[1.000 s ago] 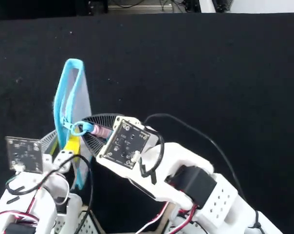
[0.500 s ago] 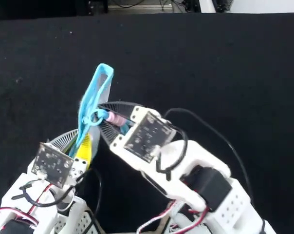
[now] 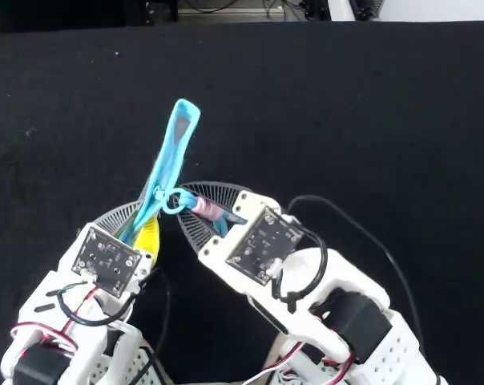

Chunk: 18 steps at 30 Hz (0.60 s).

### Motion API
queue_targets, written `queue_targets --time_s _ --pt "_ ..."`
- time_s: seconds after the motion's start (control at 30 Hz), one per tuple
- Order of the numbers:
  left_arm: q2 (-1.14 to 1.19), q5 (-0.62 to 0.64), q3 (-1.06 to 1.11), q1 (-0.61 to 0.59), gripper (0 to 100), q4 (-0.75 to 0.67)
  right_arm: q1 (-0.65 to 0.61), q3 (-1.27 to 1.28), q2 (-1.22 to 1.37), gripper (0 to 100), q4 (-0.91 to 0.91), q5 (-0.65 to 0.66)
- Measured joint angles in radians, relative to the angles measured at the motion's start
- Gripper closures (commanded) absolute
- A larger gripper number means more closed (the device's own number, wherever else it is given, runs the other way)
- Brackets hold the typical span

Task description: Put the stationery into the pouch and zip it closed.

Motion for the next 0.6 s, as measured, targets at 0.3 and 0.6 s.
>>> queue_targets --time_s 0.3,0.6 --pt "-0.002 0.000 0.028 0.000 97 -0.023 0.000 0.110 -0.044 86.1 0.002 -0.002" --pt "-0.003 0.058 0.123 0.000 97 -0.109 0.002 0.183 -0.058 86.9 0.021 -0.003"
